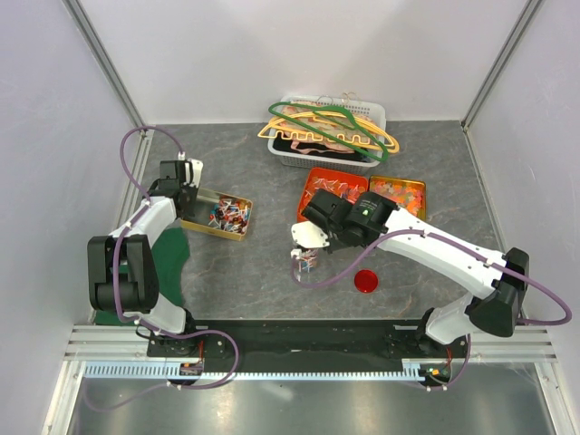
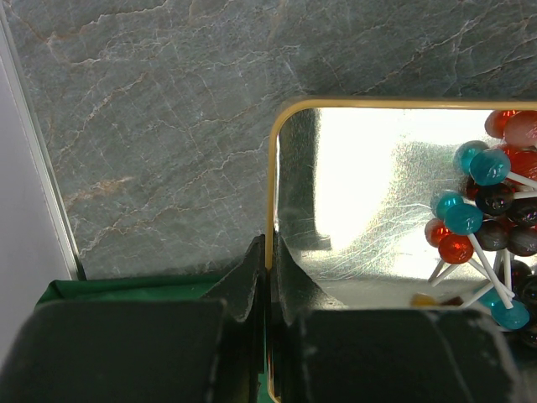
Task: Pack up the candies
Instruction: Place the fake candies in the packing bottle, then place the storage box at the center of the board.
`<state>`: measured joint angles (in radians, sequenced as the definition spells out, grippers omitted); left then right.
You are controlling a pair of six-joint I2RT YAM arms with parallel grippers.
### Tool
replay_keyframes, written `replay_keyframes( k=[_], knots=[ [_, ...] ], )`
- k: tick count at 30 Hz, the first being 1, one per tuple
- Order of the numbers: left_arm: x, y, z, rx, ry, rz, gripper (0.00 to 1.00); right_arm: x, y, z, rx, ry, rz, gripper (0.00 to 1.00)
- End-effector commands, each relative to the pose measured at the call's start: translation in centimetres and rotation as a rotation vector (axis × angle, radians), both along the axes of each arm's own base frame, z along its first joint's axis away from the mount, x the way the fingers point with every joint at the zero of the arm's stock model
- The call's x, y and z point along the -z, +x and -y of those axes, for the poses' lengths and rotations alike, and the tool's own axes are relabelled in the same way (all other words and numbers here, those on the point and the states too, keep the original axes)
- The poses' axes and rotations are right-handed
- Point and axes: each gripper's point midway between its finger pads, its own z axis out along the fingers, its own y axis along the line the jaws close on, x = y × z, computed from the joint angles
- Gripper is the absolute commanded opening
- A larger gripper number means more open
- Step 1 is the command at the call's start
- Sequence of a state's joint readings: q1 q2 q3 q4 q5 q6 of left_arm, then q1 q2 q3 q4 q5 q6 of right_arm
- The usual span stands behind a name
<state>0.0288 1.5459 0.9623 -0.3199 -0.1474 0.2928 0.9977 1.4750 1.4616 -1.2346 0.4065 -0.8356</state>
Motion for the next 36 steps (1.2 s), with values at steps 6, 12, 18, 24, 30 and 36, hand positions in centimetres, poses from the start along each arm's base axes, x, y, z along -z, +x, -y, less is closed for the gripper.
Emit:
replay_keyframes(
  k=[6, 12, 18, 24, 30, 36],
  knots=[
    [-1.6, 1.8, 0.3, -0.002, -0.039, 0.078, 0.02, -5.5, 3.0, -1.5, 0.003, 0.057, 0.194, 0.00],
    [-1.0, 1.7, 1.9, 0.057, -0.107, 0.057, 0.02, -7.1, 5.4, -4.5, 0.009, 0.160, 0.301, 0.00],
    [-0.2, 1.6, 2.2, 0.062, -0.126, 0.024, 0.02, -7.5, 8.3, -7.8, 0.040, 0.263, 0.416, 0.00],
    [-0.9, 1.6, 2.0, 0.054, -0.115, 0.044, 0.02, -5.8, 11.3, -10.8, -0.003, 0.163, 0.505, 0.00],
    [-1.3, 1.5, 2.5, 0.081, -0.116, 0.050, 0.02, -4.3, 12.8, -14.6, -0.094, 0.074, 0.588, 0.00],
    [-0.8, 1.4, 2.9, 0.097, -0.114, 0.029, 0.02, -2.9, 13.3, -17.4, -0.132, 0.069, 0.621, 0.00]
  ],
)
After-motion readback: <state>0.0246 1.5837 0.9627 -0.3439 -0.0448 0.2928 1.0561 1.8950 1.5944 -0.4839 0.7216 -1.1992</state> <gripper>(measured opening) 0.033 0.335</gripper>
